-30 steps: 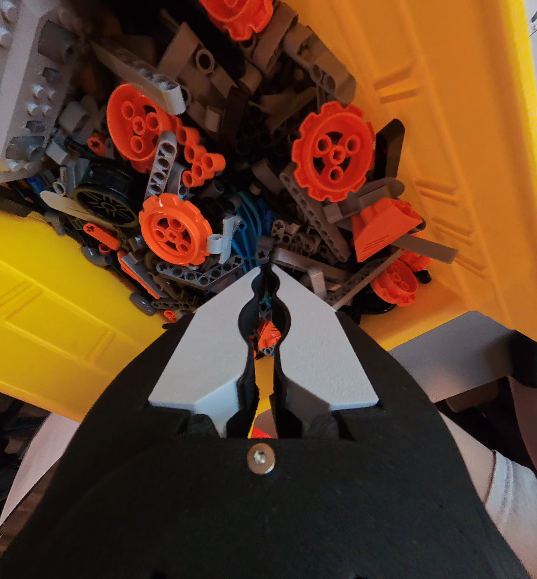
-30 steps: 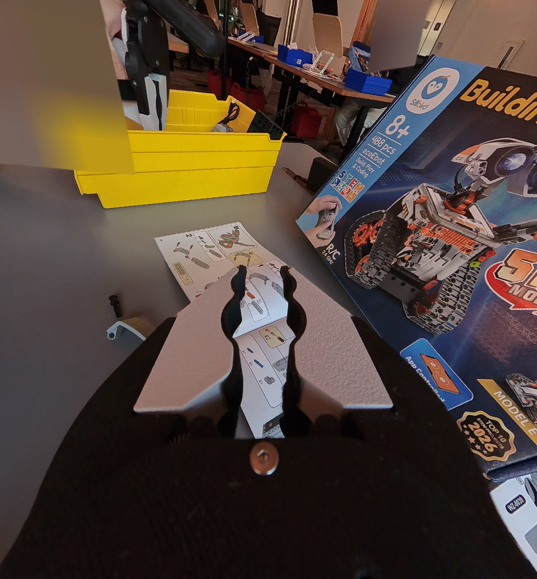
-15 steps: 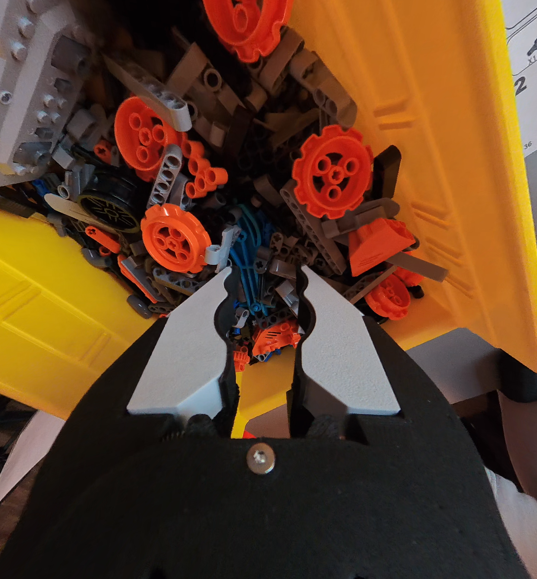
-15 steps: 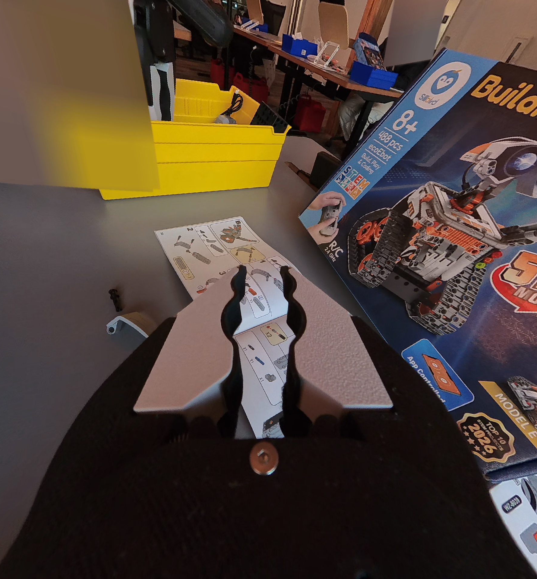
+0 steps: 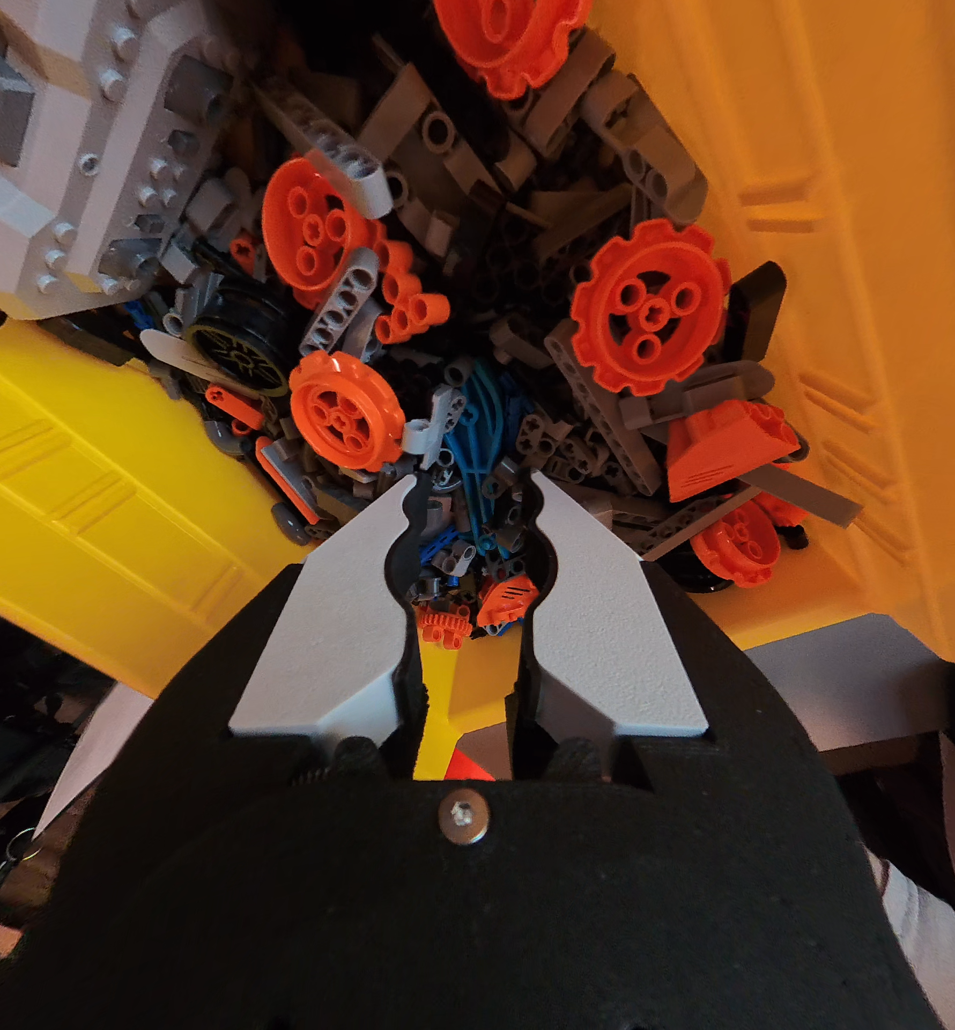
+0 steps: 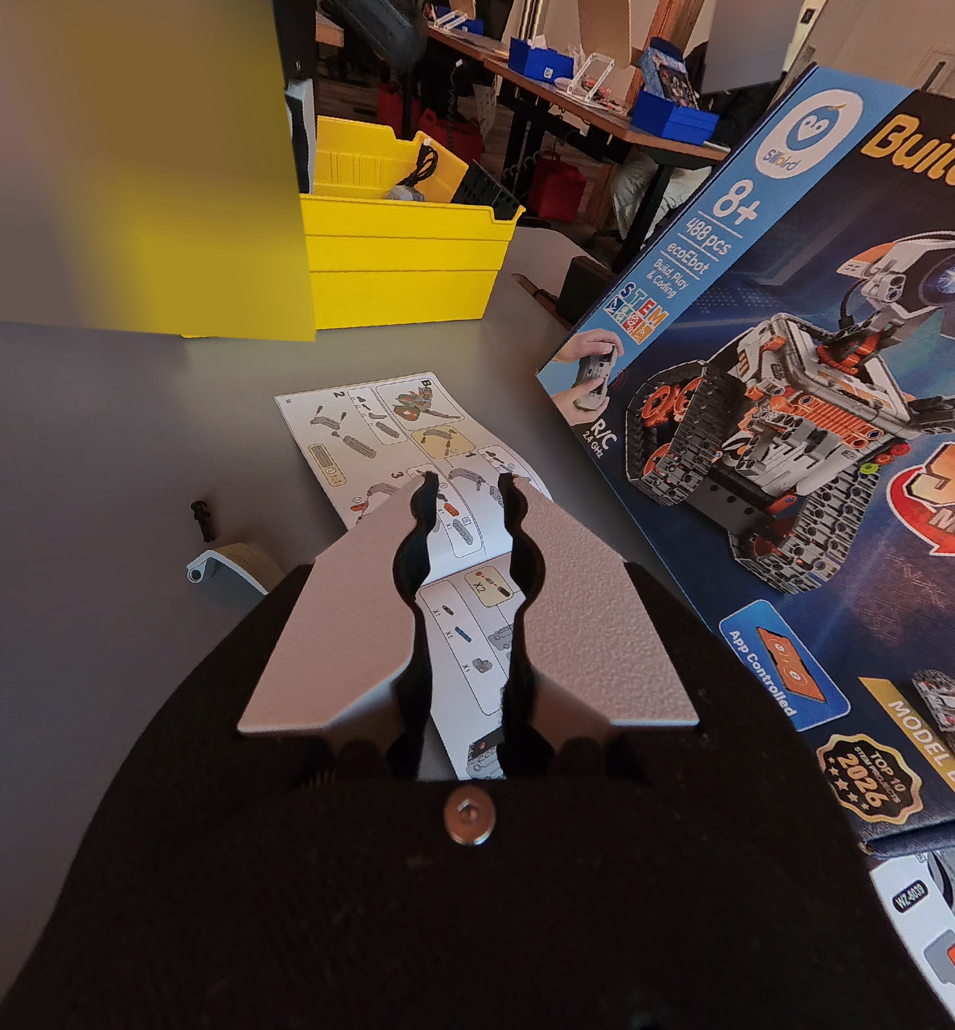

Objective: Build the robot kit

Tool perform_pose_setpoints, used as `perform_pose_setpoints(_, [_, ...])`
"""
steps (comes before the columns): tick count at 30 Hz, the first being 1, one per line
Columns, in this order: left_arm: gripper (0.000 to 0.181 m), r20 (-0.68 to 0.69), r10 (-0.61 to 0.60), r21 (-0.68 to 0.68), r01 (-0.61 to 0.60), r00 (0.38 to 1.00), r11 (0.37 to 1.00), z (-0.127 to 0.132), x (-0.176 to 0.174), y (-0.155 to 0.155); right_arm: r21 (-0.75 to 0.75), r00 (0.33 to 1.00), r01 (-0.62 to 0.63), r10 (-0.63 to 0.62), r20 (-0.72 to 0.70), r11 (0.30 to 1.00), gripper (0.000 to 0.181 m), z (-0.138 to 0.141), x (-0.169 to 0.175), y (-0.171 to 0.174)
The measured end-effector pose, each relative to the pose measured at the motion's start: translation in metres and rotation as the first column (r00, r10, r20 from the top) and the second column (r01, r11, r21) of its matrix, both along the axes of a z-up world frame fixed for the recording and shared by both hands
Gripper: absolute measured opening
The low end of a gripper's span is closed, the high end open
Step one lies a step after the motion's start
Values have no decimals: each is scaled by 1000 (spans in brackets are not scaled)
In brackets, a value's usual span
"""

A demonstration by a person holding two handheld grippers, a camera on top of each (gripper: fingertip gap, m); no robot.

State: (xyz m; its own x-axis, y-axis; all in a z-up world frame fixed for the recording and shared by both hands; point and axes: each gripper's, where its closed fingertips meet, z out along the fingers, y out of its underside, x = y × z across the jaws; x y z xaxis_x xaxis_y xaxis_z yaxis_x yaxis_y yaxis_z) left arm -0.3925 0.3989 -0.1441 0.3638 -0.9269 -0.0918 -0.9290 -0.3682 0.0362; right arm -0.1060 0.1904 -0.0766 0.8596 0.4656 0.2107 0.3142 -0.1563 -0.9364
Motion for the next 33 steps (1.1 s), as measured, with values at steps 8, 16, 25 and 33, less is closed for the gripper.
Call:
perform_pose_setpoints(8, [16,5,48,107,-49,999,993,13,-15,22,-6,1000,0,0,3,1000,23,-2,0,0])
perform_pose_setpoints(16, [15,88,41,44,-45,995,998,19,-12,13,-12,1000,-3,3,7,1000,23,-4,-1,1])
perform_pose_setpoints(25, [21,104,21,9,-22,994,1000,12,-1,10,-18,1000,-6,6,7,1000,23,-5,-1,1])
perform_pose_setpoints(33, [23,69,6,-43,-3,998,999,0,0,4,-23,1000,-9,9,13,1000,23,-7,-2,1])
